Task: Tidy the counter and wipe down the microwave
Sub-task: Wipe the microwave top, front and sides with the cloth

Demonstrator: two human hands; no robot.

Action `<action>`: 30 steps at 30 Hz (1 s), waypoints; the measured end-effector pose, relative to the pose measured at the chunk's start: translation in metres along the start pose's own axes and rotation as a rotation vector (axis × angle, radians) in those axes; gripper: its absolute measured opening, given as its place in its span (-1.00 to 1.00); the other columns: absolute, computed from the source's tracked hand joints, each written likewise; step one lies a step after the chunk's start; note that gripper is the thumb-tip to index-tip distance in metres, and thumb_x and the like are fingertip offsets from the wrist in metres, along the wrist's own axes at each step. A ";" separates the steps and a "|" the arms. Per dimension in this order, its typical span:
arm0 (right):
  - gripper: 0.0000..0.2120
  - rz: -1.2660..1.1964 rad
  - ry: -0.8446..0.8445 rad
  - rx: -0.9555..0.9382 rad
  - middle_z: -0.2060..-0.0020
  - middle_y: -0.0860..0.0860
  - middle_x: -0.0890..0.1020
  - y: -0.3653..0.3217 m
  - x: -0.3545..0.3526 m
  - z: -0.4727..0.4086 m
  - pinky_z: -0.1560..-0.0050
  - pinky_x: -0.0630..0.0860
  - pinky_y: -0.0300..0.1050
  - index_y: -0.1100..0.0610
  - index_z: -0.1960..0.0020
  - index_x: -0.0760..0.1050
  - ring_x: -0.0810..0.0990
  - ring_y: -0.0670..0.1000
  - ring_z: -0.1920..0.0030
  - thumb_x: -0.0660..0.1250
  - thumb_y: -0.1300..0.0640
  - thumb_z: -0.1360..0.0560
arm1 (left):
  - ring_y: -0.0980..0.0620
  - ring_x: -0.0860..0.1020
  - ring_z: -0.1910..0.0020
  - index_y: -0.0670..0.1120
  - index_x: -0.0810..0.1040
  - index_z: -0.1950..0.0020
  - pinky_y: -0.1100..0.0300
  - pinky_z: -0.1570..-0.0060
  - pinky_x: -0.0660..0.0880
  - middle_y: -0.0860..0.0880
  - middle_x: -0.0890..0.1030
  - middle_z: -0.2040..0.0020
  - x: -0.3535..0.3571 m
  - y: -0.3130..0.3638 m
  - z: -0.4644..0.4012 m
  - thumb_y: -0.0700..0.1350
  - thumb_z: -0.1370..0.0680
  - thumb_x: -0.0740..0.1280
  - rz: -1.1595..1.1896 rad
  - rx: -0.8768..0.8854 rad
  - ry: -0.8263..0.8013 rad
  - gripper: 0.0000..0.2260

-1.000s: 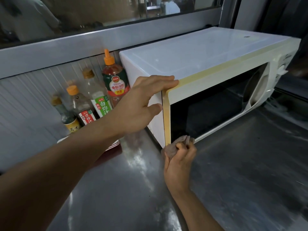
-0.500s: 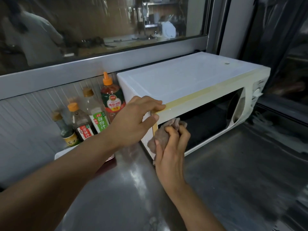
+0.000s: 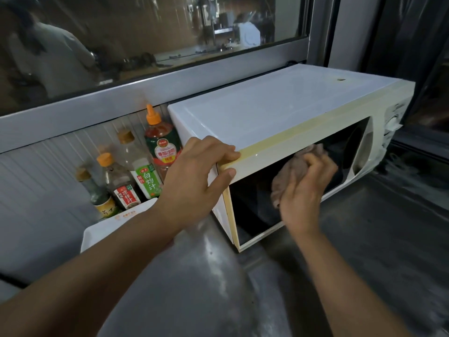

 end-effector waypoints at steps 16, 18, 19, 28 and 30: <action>-0.73 0.024 -0.060 -0.197 -0.24 0.12 0.29 -0.055 0.030 0.098 -0.21 0.36 -0.07 0.15 -0.15 0.33 0.36 0.13 -0.16 0.27 0.27 -0.48 | -0.07 0.47 -0.06 -0.15 0.57 -0.12 0.29 0.00 0.26 -0.05 0.59 -0.10 0.004 0.004 0.010 -0.14 -0.56 0.22 -0.031 -0.002 0.106 -0.78; -0.65 0.052 -0.101 -0.265 -0.22 0.10 0.28 -0.047 0.028 0.087 -0.14 0.43 0.02 0.13 -0.13 0.32 0.38 0.14 -0.13 0.31 0.37 -0.43 | -0.08 0.48 -0.06 -0.15 0.58 -0.13 0.32 -0.02 0.25 -0.05 0.59 -0.11 0.005 0.003 0.011 -0.13 -0.56 0.21 -0.021 -0.003 0.116 -0.77; -0.68 0.078 -0.102 -0.275 -0.21 0.13 0.29 -0.038 0.025 0.078 -0.15 0.41 0.06 0.14 -0.14 0.33 0.38 0.17 -0.13 0.27 0.37 -0.44 | -0.08 0.48 -0.07 -0.15 0.58 -0.14 0.33 -0.06 0.25 -0.04 0.59 -0.12 0.006 0.003 0.011 -0.13 -0.57 0.21 -0.012 -0.006 0.119 -0.77; -0.71 0.107 0.059 0.217 -0.15 0.36 0.36 0.041 -0.001 0.026 -0.38 0.19 0.04 0.43 -0.14 0.36 0.33 0.33 -0.24 0.10 0.45 -0.43 | -0.09 0.47 -0.12 -0.15 0.58 -0.15 0.36 -0.11 0.21 -0.06 0.59 -0.13 0.008 0.000 0.012 -0.14 -0.57 0.20 0.010 -0.022 0.144 -0.76; -0.71 0.069 0.027 0.173 -0.22 0.36 0.34 0.011 0.014 0.063 -0.40 0.09 -0.09 0.40 -0.15 0.36 0.27 0.33 -0.34 0.06 0.37 -0.47 | -0.11 0.47 -0.11 -0.15 0.58 -0.15 0.36 -0.11 0.22 -0.06 0.59 -0.12 0.006 -0.001 0.013 -0.15 -0.57 0.20 0.008 -0.021 0.164 -0.76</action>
Point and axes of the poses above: each hand's wrist, its own z-axis away from the middle knuckle, its own x-axis out of the palm, y = z × x, the point moved 10 cm from there along -z, towards the middle knuckle
